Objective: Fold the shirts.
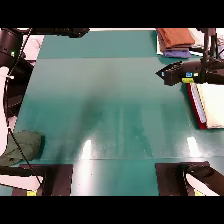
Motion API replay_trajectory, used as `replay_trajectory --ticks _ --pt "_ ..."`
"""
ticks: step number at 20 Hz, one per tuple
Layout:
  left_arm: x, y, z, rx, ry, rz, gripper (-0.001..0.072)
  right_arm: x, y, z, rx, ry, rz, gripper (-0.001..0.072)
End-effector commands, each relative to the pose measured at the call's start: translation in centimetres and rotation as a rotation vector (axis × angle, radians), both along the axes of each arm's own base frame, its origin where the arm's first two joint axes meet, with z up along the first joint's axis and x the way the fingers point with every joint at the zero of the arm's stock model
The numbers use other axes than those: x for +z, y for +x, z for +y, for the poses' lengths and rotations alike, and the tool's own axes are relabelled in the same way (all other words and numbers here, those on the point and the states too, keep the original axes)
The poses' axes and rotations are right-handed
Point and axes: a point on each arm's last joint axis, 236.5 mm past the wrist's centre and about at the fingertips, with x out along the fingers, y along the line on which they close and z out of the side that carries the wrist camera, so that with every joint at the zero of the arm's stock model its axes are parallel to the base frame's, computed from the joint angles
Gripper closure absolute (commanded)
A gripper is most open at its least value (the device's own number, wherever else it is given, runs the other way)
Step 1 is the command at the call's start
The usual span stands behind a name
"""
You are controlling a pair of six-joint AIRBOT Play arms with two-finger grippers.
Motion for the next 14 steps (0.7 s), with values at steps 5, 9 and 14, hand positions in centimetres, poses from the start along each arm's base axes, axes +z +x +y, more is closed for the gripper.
replay_trajectory --ticks 5,9,14 --pt "0.28 0.18 0.03 0.005 -0.006 -0.012 0.0684 0.07 -0.02 0.02 0.0 0.001 -0.001 0.0692" --pt "0.28 0.18 0.03 0.005 -0.006 -0.012 0.0684 0.06 -0.03 0.02 0.0 0.001 -0.001 0.0692" --pt "0.36 0.21 0.01 0.006 -0.009 -0.014 0.0683 -0.06 -0.15 0.02 0.003 -0.002 0.005 0.0692"
